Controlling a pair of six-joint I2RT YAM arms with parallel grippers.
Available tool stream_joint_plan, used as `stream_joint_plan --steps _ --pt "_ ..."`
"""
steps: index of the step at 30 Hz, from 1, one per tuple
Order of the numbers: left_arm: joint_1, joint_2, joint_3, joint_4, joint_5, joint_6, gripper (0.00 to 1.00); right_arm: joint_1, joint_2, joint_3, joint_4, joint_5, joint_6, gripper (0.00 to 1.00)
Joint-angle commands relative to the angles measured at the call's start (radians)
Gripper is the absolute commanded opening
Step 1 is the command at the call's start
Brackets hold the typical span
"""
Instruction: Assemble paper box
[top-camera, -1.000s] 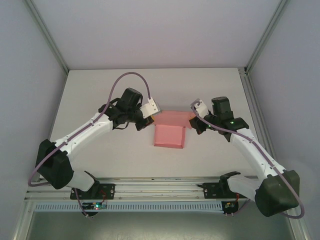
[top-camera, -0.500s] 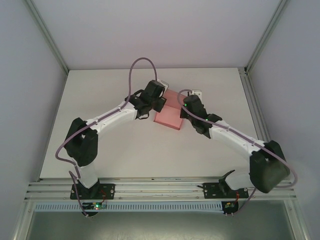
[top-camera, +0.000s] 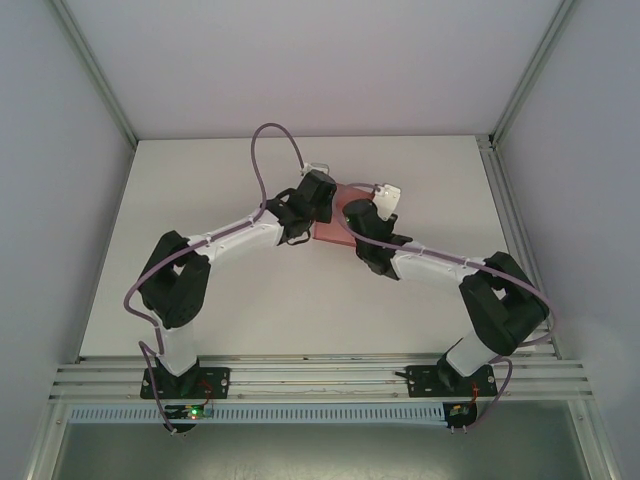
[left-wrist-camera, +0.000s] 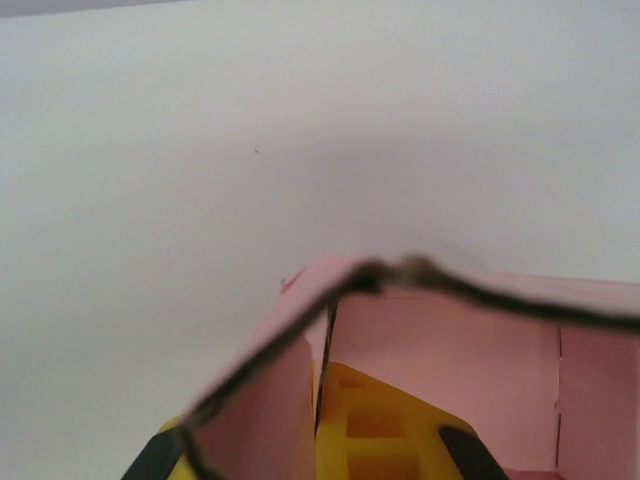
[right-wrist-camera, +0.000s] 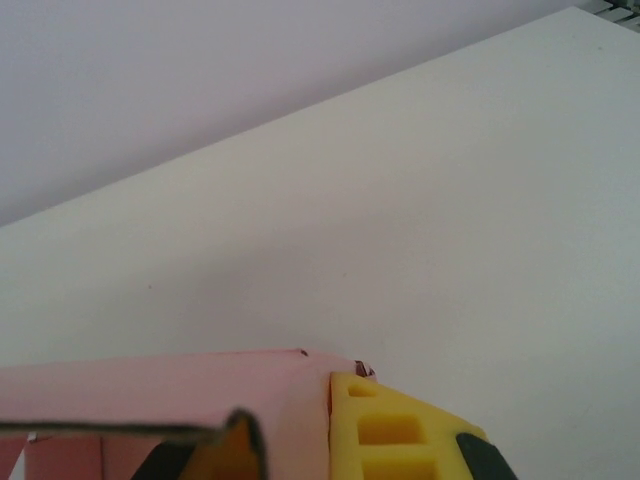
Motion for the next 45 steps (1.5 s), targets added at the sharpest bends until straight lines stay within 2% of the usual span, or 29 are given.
stream_joint_plan --steps 1,5,9,13,17,21,25,28,31,34,37,38,39,42,45 --pt "-0.004 0.047 -0.022 0.026 0.03 -0.094 0.0 0.0 -0.005 -0.042 0.205 0.03 0.0 0.0" --pt "0.008 0.049 -0.083 0.045 0.025 -0.119 0.0 -0.022 0.004 -0.075 0.217 -0.037 -0.042 0.0" --pt "0.02 0.059 -0.161 0.123 0.126 -0.117 0.0 -0.033 0.023 -0.127 0.271 -0.102 -0.084 0.0" --pt "0.033 0.058 -0.221 0.186 0.227 -0.165 0.0 -0.03 0.026 -0.176 0.28 -0.126 -0.047 0.0" --pt "0.032 0.042 -0.255 0.238 0.277 -0.204 0.0 0.001 0.021 -0.242 0.348 -0.12 -0.036 0.0" --pt "0.032 0.028 -0.32 0.245 0.265 -0.217 0.0 0.026 0.01 -0.304 0.421 -0.092 -0.072 0.0" --pt "0.033 -0.018 -0.385 0.215 0.236 -0.162 0.0 0.034 -0.017 -0.347 0.425 -0.072 -0.095 0.0" --pt "0.032 -0.07 -0.418 0.193 0.243 -0.115 0.06 0.04 -0.043 -0.368 0.414 -0.042 -0.144 0.0" --pt "0.032 -0.11 -0.435 0.132 0.18 -0.094 0.12 0.046 -0.058 -0.377 0.367 -0.005 -0.192 0.0" --pt "0.034 -0.135 -0.429 0.055 0.132 -0.079 0.23 0.064 -0.062 -0.393 0.357 0.046 -0.236 0.0" --pt "0.033 -0.169 -0.43 0.0 0.134 -0.075 0.34 0.081 -0.073 -0.396 0.33 0.089 -0.267 0.0" --pt "0.034 -0.187 -0.431 -0.017 0.14 -0.073 0.53 0.085 -0.079 -0.393 0.315 0.105 -0.269 0.0" --pt "0.034 -0.204 -0.431 -0.03 0.15 -0.069 0.67 0.085 -0.08 -0.394 0.31 0.116 -0.271 0.0" --pt "0.034 -0.264 -0.44 -0.077 0.148 -0.055 0.98 0.088 -0.08 -0.399 0.304 0.125 -0.277 0.0" --pt "0.034 -0.34 -0.439 -0.123 0.168 -0.039 1.0 0.097 -0.078 -0.402 0.305 0.13 -0.272 0.0"
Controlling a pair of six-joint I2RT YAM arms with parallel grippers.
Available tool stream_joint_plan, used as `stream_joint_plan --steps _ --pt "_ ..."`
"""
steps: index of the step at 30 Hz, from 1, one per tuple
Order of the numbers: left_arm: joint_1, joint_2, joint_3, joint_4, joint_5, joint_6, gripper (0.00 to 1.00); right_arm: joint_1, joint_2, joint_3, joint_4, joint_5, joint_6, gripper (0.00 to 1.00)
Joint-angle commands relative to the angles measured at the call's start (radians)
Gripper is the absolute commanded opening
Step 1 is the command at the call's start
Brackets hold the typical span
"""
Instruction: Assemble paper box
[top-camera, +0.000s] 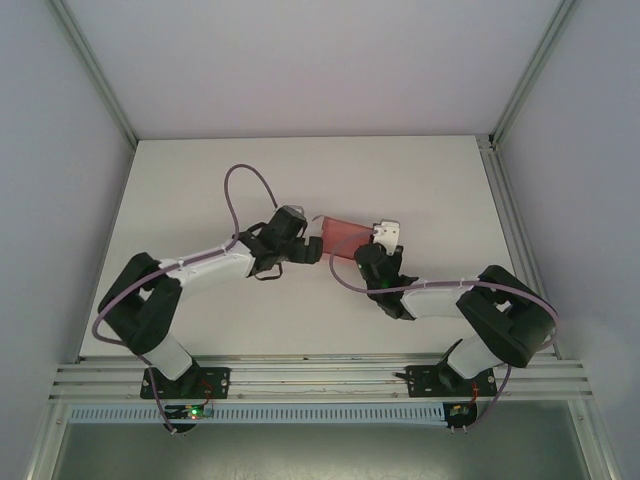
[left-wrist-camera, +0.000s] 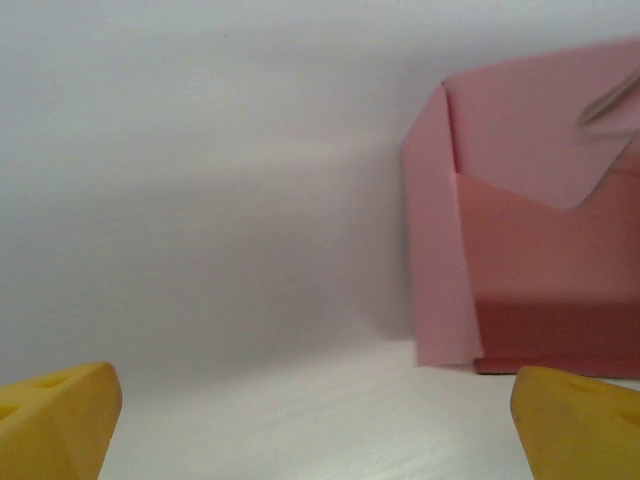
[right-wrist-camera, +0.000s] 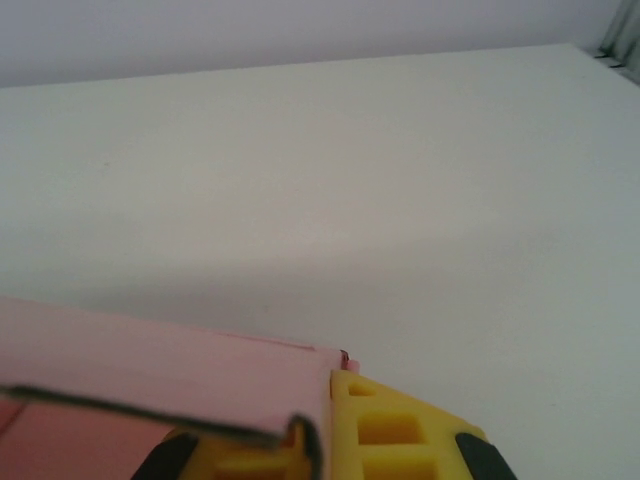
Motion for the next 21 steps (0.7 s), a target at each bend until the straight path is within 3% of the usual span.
stream_joint_plan --steps 1,4,8,12,16,21 --pt "0.012 -0.099 -0.002 -0.121 0.006 0.036 1.0 0.01 -0.008 -0.024 -0.047 0.063 -0.009 0.0" --pt "0.013 -0.189 -0.005 -0.123 0.089 0.047 1.0 0.02 -0.003 -0.038 -0.011 0.058 -0.023 0.0" --pt "0.018 -0.274 0.031 -0.134 0.007 -0.032 1.0 0.028 0.004 -0.073 0.062 0.04 -0.064 0.0" --pt "0.08 -0.212 0.148 -0.182 0.005 -0.155 1.0 0.032 0.011 -0.107 0.125 0.02 -0.105 0.0" --pt "0.159 -0.035 0.263 -0.123 0.239 -0.236 1.0 0.045 0.027 -0.126 0.177 -0.005 -0.145 0.0" --pt "0.166 0.179 0.38 -0.062 0.469 -0.25 1.0 0.057 0.046 -0.129 0.196 0.003 -0.138 0.0"
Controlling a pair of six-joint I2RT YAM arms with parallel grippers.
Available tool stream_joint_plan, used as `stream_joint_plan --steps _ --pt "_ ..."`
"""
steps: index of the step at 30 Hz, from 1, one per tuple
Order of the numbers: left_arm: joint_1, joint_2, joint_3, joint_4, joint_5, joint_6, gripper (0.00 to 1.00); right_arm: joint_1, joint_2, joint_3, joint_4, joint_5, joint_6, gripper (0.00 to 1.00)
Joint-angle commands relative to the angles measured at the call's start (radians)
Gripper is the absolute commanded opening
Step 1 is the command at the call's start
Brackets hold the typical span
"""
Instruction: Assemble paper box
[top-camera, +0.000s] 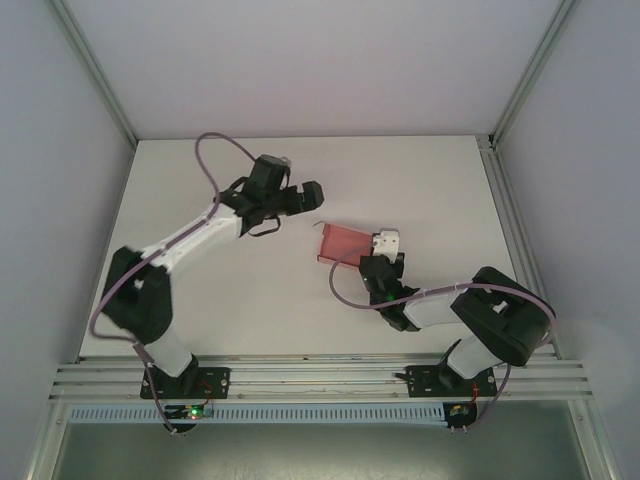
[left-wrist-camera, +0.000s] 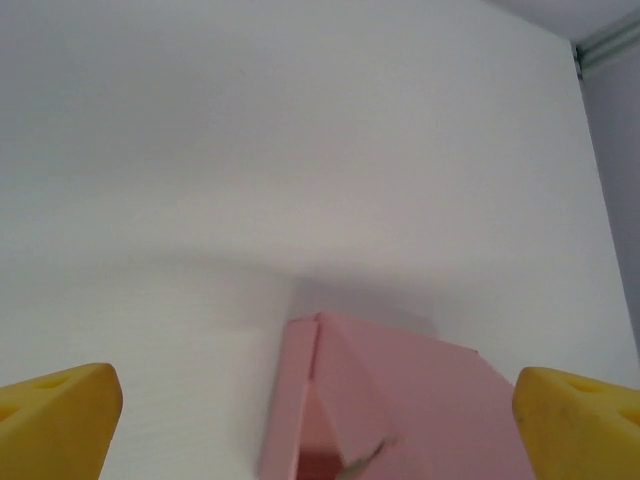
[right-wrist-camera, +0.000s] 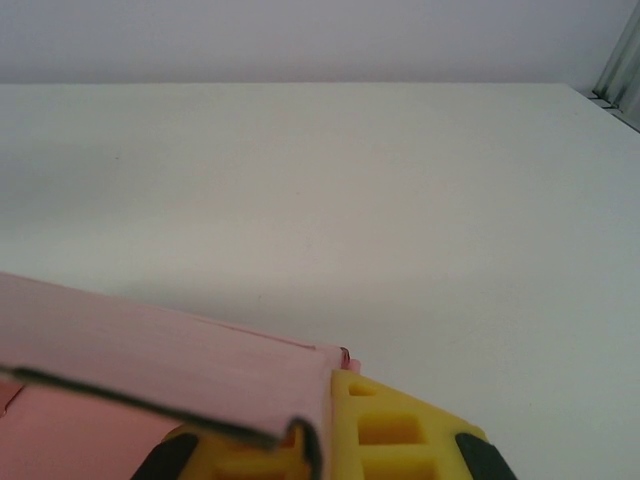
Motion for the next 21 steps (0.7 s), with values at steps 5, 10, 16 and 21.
stream_joint_plan --steps 5,10,16,21 --pt "-0.004 0.208 0.039 0.089 0.293 -0.045 1.0 0.027 0.025 -0.03 0.011 -0.041 -0.037 0.0" --pt "-0.006 0.288 0.021 0.133 0.393 -0.039 0.97 0.032 -0.001 -0.031 0.02 -0.071 -0.059 0.0" --pt "-0.006 0.294 -0.019 0.054 0.361 0.031 0.81 0.036 -0.102 0.019 -0.153 -0.122 -0.04 0.21" --pt "-0.006 0.272 -0.086 0.076 0.331 0.027 0.73 0.039 -0.254 0.043 -0.348 -0.162 0.038 0.29"
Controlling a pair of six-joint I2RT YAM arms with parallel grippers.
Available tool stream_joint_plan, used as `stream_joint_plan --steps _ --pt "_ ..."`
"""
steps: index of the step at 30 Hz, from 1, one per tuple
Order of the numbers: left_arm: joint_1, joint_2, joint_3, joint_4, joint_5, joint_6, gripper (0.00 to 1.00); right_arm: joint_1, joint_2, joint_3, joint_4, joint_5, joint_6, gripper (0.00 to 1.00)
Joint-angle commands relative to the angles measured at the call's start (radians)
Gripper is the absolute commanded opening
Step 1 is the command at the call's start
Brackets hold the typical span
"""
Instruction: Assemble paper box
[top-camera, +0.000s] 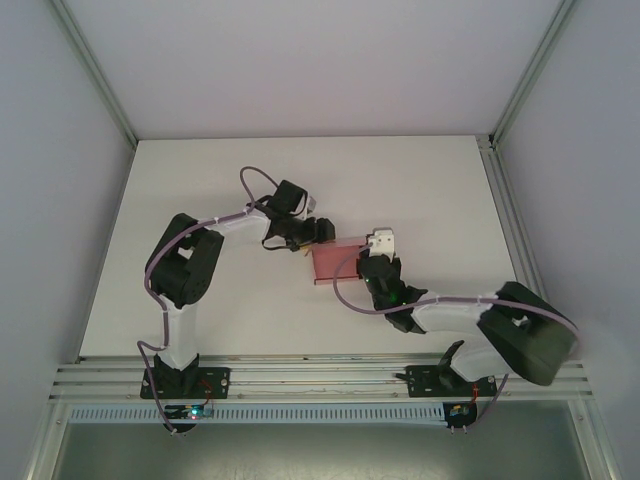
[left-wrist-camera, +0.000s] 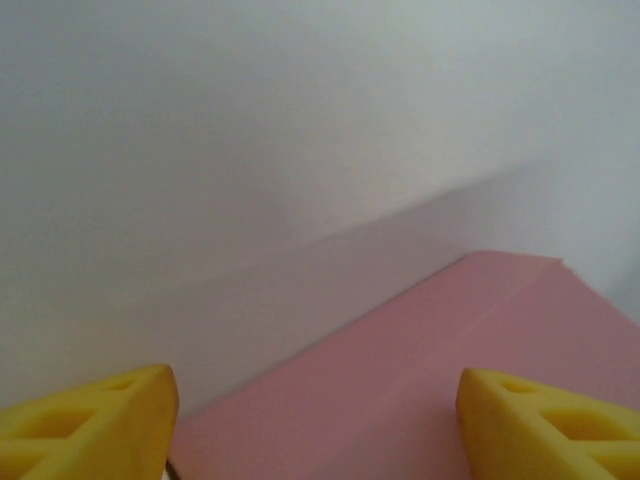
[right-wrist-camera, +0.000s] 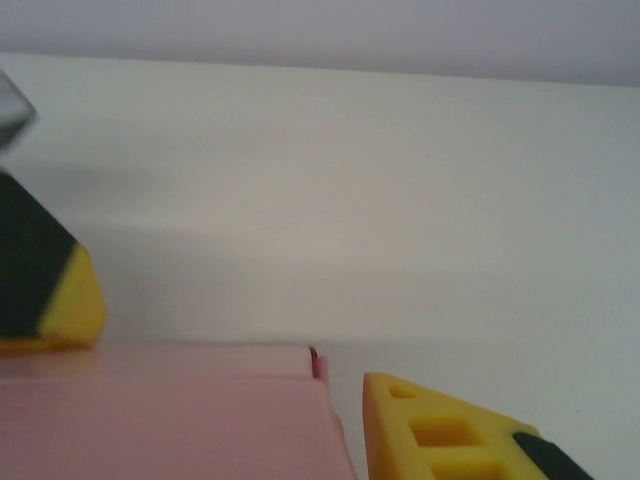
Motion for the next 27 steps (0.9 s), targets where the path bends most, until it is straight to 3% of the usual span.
stream_joint_plan --steps 1,8,14,17,20,23,27 --pt "-0.005 -0.025 -0.054 -0.004 -0.025 0.019 0.72 0.009 -0.107 0.017 -0.154 -0.045 0.064 0.32" --pt "-0.033 -0.036 -0.106 0.012 -0.078 0.054 0.72 0.01 -0.353 -0.047 -0.321 -0.15 0.12 0.67" --pt "-0.083 -0.03 -0.043 -0.101 -0.212 0.144 0.72 0.005 -0.551 -0.042 -0.446 -0.195 0.103 0.85" --pt "-0.084 -0.032 -0.023 -0.134 -0.239 0.167 0.72 -0.025 -0.598 0.028 -0.507 -0.21 0.096 0.9" --pt "-0.086 -0.034 0.002 -0.173 -0.263 0.2 0.72 -0.11 -0.549 0.183 -0.634 -0.29 0.124 0.91" --pt "-0.089 -0.033 0.017 -0.186 -0.274 0.214 0.72 -0.202 -0.401 0.378 -0.785 -0.37 0.134 0.94" --pt "-0.098 -0.024 0.04 -0.203 -0.291 0.227 0.73 -0.263 -0.217 0.516 -0.8 -0.437 0.111 0.94"
